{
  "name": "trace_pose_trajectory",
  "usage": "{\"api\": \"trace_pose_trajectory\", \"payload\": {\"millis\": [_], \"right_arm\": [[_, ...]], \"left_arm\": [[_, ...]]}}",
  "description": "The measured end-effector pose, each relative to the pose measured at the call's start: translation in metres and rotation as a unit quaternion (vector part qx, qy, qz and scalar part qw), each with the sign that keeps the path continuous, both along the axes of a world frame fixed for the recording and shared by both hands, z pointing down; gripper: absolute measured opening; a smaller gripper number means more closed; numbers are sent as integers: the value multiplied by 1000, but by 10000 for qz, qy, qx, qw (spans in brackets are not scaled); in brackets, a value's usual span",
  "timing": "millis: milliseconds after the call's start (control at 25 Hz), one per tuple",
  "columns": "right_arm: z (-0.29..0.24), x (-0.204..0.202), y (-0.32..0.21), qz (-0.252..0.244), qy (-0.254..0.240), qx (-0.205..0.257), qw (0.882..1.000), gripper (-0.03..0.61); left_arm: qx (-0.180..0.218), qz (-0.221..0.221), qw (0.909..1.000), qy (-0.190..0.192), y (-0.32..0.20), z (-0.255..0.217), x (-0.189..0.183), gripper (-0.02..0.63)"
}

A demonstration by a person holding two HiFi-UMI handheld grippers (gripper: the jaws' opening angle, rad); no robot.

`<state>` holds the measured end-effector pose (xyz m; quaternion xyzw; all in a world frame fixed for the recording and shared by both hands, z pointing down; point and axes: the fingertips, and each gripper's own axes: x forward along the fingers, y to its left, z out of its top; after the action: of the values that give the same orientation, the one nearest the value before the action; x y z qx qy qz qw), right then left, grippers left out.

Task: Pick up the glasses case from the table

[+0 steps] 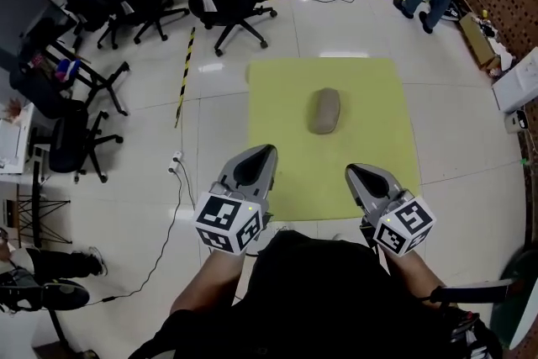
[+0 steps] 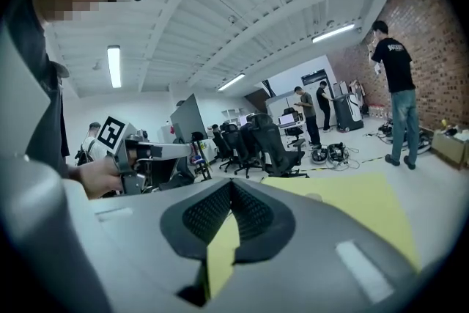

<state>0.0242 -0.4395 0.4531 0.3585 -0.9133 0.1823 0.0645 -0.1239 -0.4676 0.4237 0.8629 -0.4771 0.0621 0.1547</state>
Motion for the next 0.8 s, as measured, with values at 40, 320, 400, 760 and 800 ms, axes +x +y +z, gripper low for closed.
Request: {"api": "trace_pose_trajectory", "payload": {"millis": [40,320,400,760,800], "right_arm": [[0,-5,-1,41,34,3,10000,2],[1,-37,-8,397,188,-16,9990,2],[3,-44,-7,470,237,-20,9986,2],[18,-37,-9,800,453,-303,9953,2],[19,-36,-10,792,449,-319,9953,2]], "left_arm": [[-10,25,10000,38,-4,2,-6,9],[-67,544,9983,188,-20,8,-24,9],[-95,686,9974,190,-24,13,-28,9],[-586,1220,9906,200,-45,55,-7,36],[-631,1262,9898,194,-46,59,-1,41]]}}
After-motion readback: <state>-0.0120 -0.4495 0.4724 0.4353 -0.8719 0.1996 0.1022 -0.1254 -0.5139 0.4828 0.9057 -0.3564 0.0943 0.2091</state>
